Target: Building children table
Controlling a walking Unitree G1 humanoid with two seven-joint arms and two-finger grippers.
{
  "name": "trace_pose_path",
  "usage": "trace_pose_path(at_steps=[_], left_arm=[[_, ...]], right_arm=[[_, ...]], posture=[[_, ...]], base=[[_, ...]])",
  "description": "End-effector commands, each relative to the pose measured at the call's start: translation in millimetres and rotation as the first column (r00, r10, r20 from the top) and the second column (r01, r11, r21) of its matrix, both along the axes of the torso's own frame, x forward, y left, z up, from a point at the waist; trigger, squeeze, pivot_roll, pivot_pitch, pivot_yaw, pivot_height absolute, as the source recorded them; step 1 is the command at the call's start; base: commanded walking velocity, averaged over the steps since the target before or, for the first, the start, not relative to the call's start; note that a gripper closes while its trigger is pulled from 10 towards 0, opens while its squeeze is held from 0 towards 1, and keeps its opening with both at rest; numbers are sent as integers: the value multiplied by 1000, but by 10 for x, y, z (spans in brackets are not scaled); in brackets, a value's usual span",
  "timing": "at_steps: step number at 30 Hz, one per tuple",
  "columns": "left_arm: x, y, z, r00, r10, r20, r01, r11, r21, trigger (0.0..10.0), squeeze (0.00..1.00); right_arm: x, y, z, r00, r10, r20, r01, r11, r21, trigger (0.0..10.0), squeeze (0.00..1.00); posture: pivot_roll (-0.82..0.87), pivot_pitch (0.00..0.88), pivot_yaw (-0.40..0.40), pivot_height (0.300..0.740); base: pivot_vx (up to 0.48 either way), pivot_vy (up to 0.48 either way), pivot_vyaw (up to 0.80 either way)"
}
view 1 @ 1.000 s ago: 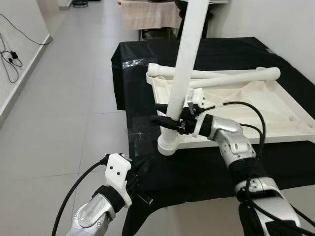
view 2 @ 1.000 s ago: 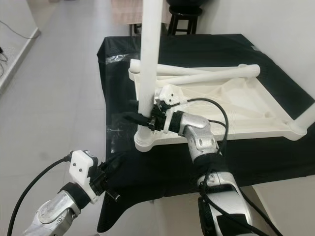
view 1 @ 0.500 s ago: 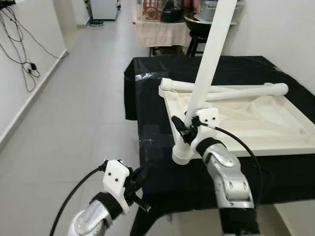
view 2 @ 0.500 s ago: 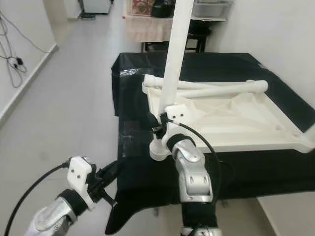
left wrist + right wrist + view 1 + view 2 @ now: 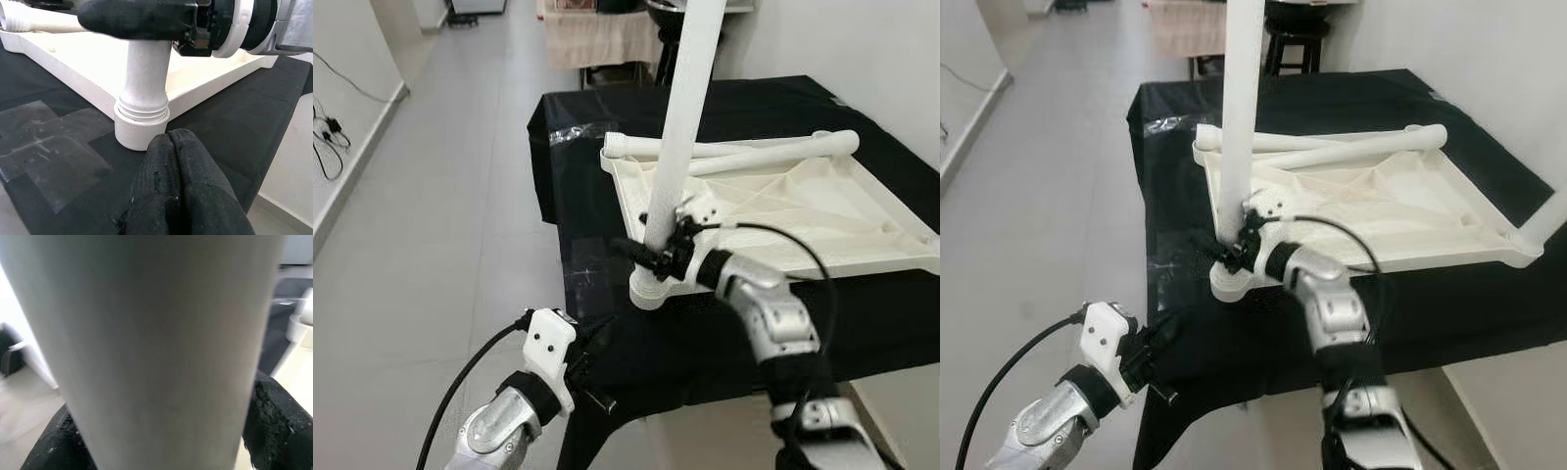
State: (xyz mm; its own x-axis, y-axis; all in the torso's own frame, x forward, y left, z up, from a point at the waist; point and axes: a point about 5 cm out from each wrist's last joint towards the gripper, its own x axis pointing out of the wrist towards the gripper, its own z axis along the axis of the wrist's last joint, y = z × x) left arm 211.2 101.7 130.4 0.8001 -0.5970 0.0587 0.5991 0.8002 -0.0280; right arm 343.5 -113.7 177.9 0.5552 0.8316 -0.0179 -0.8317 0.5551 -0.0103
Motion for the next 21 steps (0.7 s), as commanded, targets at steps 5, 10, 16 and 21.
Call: trace_pose_path(at_steps=[5, 10, 16, 21], left_arm=[[4, 13, -1, 1000, 1, -2, -1, 1000, 14, 10000, 0], [12, 17, 21, 1000, 4, 0, -4, 1000, 14, 10000, 0], [0, 24, 45, 1000, 8, 3, -8, 1000, 8, 10000, 0], [-6, 31, 47, 1000, 6, 1, -6, 1000, 6, 10000, 0]], right_arm=[[68, 135, -1, 976, 215, -27, -215, 977, 4, 0, 0], [178, 68, 53, 982, 187, -24, -187, 982, 0, 0, 0], [167, -116, -112, 998, 16, -53, -20, 996, -83, 0, 0], [150, -175, -272, 973, -215, -80, 202, 968, -149, 0, 0]], posture=[[80, 67, -59, 740], [91, 76, -71, 740], [74, 97, -69, 740], [70, 100, -70, 740]], base=[[0, 0, 0], [0, 0, 0], [0, 0, 0], [0, 0, 0]])
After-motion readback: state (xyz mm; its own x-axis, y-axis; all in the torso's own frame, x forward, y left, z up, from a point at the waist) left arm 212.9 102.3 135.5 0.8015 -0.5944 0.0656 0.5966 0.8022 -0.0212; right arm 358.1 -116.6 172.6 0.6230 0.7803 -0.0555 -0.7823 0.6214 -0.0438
